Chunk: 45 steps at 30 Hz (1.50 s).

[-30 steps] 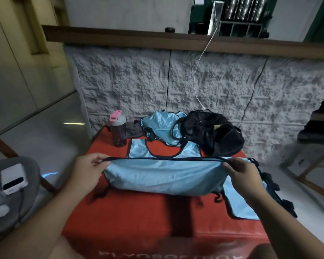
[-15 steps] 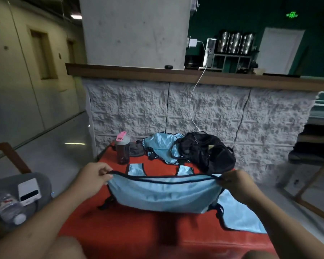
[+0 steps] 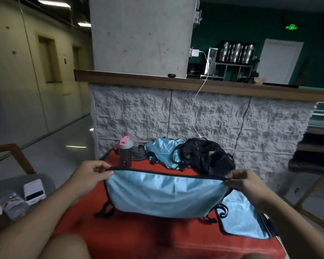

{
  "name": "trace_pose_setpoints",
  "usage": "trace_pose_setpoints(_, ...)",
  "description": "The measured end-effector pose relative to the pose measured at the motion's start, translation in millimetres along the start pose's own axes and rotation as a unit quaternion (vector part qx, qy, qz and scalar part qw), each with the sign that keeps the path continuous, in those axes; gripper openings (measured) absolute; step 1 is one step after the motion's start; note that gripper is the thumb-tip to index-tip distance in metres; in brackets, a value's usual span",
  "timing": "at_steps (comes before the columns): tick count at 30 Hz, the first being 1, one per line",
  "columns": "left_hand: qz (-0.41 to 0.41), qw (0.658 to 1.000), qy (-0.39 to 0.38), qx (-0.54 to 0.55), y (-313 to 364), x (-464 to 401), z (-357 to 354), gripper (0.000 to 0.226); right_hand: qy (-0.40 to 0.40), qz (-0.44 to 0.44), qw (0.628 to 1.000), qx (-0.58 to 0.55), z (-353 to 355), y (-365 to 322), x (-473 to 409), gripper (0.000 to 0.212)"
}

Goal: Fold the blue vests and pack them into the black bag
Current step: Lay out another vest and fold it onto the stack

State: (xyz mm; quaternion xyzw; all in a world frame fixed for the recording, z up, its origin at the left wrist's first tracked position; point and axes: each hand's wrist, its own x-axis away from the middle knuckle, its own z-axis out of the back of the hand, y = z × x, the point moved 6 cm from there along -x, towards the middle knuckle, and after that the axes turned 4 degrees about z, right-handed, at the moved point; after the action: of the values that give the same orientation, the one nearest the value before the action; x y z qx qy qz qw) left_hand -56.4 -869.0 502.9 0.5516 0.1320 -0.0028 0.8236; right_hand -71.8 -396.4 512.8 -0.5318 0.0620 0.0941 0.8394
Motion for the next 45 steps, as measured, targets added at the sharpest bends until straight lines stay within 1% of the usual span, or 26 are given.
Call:
trace_pose_setpoints(2, 0.006, 0.999, 0.034, 0.041, 1, -3, 1, 0.013, 0.010, 0.001, 1.000, -0.019, 1, 0, -4, 0.008)
trace_pose_setpoints(4, 0.003, 0.998, 0.052, 0.047, 6, -7, 2, 0.013, 0.048, 0.007, 0.996, -0.068, 6, -3, -11, 0.010)
trace_pose_setpoints(6, -0.003, 0.998, 0.043, 0.036, 12, -11, 4, 0.013, 0.047, 0.021, 0.995, -0.081, 8, -11, -16, 0.012)
trace_pose_setpoints(9, 0.002, 1.000, 0.003, 0.021, 10, -14, 5, 0.017, 0.000, 0.020, 0.999, -0.047, 6, -15, -19, 0.008)
trace_pose_setpoints(13, 0.045, 0.996, -0.074, -0.018, -20, -9, -5, 0.016, -0.091, -0.016, 0.995, 0.023, -7, 14, -16, 0.007)
trace_pose_setpoints(16, 0.092, 0.990, -0.108, -0.004, -56, -3, -20, 0.016, -0.116, -0.060, 0.991, 0.002, -20, 48, -17, 0.010)
trace_pose_setpoints(19, 0.138, 0.985, -0.097, 0.039, -90, -8, -33, 0.014, -0.092, -0.086, 0.992, -0.015, -31, 80, -27, 0.011)
trace_pose_setpoints(22, 0.151, 0.985, -0.075, 0.047, -116, -28, -51, 0.015, -0.052, -0.102, 0.993, -0.002, -41, 111, -48, 0.023)
trace_pose_setpoints(25, 0.148, 0.988, -0.041, 0.024, -139, -56, -68, 0.012, -0.023, -0.113, 0.993, 0.037, -53, 143, -74, 0.028)
trace_pose_setpoints(28, 0.156, 0.987, -0.014, 0.021, -169, -90, -84, 0.015, 0.013, -0.127, 0.988, 0.083, -65, 172, -107, 0.030)
trace_pose_setpoints(30, 0.163, 0.987, 0.008, 0.009, -189, -112, -96, 0.015, 0.032, -0.124, 0.984, 0.125, -74, 186, -131, 0.040)
trace_pose_setpoints(32, 0.165, 0.986, 0.031, -0.010, -208, -136, -109, 0.015, 0.038, -0.108, 0.977, 0.179, -86, 198, -158, 0.045)
trace_pose_setpoints(35, 0.159, 0.985, 0.043, -0.058, -227, -169, -124, 0.019, 0.046, -0.094, 0.966, 0.237, -99, 216, -195, 0.044)
trace_pose_setpoints(37, 0.150, 0.981, 0.046, -0.112, -239, -191, -131, 0.022, 0.047, -0.090, 0.956, 0.274, -107, 232, -216, 0.041)
trace_pose_setpoints(41, 0.141, 0.969, 0.047, -0.199, -262, -217, -146, 0.010, 0.040, -0.113, 0.936, 0.330, -129, 270, -235, 0.032)
trace_pose_setpoints(43, 0.119, 0.957, 0.050, -0.260, -268, -221, -153, 0.006, 0.037, -0.104, 0.919, 0.377, -138, 280, -237, 0.020)
trace_pose_setpoints(45, 0.103, 0.931, 0.056, -0.345, -268, -222, -157, 0.003, 0.042, -0.095, 0.908, 0.407, -141, 285, -239, 0.021)
